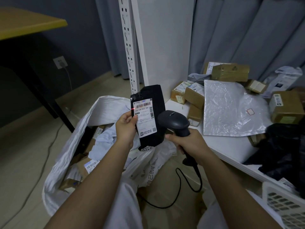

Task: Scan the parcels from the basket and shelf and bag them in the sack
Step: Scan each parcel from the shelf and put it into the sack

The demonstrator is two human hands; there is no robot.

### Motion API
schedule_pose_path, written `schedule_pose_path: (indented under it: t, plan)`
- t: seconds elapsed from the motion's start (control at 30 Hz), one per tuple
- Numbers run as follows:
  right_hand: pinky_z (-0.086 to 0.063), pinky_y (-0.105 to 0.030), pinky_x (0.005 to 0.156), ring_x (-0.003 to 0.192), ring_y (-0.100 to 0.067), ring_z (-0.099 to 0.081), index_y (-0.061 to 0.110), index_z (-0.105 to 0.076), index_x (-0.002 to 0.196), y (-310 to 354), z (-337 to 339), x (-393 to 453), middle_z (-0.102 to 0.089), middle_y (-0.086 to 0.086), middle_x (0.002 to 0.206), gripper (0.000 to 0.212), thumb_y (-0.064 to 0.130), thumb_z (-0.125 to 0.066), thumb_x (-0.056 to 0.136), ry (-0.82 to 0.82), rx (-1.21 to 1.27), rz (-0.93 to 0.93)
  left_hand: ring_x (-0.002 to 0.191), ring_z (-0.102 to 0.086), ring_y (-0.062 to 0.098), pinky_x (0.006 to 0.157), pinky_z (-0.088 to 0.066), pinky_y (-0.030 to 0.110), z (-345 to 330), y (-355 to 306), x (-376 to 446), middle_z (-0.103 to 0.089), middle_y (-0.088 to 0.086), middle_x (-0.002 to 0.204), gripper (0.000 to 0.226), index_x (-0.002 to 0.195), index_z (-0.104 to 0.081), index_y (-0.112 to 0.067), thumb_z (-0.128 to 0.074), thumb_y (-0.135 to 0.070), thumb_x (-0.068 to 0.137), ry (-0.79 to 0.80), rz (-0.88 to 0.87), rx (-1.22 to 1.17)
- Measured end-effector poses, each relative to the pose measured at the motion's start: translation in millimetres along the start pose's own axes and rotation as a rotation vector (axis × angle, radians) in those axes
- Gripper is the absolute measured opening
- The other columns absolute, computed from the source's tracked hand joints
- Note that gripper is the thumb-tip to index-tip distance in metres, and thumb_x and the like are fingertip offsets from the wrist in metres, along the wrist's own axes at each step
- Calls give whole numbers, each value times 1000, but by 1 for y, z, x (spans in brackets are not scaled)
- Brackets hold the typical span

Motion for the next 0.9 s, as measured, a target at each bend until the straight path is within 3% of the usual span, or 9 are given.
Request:
schedule_pose_path:
  t: [0.1, 0.37, 0.53, 0.63, 0.73, 0.83, 0.9]
  plan:
    - [-39, -22, 45, 41, -5, -48, 15, -62, 68, 0, 0, 0, -54, 8, 49, 21, 19, -80, 78, -5, -16, 4, 75, -66, 6, 66, -56, 21, 1, -1, 0, -70, -2, 88, 16, 105, -61, -11, -51, -2, 96, -1, 0, -9]
    - [-41, -24, 48, 45, -7, -50, 15, -61, 70, -3, -1, 4, -54, 8, 50, 19, 16, -79, 78, 13, 15, -9, 81, -66, 8, 75, -56, 27, 4, -1, 1, -69, -3, 91, 15, 104, -61, -12, -51, -3, 97, -17, 8, -10]
    - [-43, -26, 51, 55, -11, -53, 10, -71, 91, -7, -6, 12, -60, 2, 61, 19, 21, -78, 78, -10, 98, -29, 88, -67, 15, 85, -56, 35, 23, -7, 6, -70, 1, 95, 15, 105, -62, -12, -53, -4, 96, -129, -45, -63]
    - [-44, -27, 54, 58, -14, -52, 12, -70, 94, -9, -12, 23, -59, -2, 65, 18, 22, -76, 81, -85, 130, -55, 96, -67, 18, 89, -54, 34, 52, -17, 11, -70, 0, 97, 13, 105, -63, -16, -54, -11, 96, -324, -183, -16]
    - [-44, -27, 54, 59, -16, -52, 13, -67, 91, -14, -23, 37, -58, -4, 67, 15, 21, -76, 81, -132, 156, -84, 97, -65, 10, 88, -52, 23, 78, -31, 6, -68, -2, 104, 16, 111, -63, -14, -53, -14, 97, -450, -428, 79]
    - [-43, -30, 56, 59, -19, -52, 13, -64, 86, -24, -39, 52, -58, -7, 67, 17, 20, -77, 79, -181, 161, -105, 94, -61, 0, 86, -49, 16, 92, -34, 8, -64, -12, 101, 17, 110, -62, -20, -51, -15, 98, -428, -573, 207]
    - [-44, -31, 59, 59, -20, -52, 13, -60, 82, -31, -51, 62, -60, -8, 71, 18, 21, -76, 78, -227, 121, -95, 96, -60, 2, 85, -46, 13, 95, -29, 15, -63, -14, 101, 20, 112, -64, -19, -50, -15, 98, -375, -603, 361]
Point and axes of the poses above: each hand's wrist, its own x-axis towards the middle knuckle, its own z-axis out of the back of the hand, y = z × x, the point moved 2 cm from there along x, towards the middle knuckle
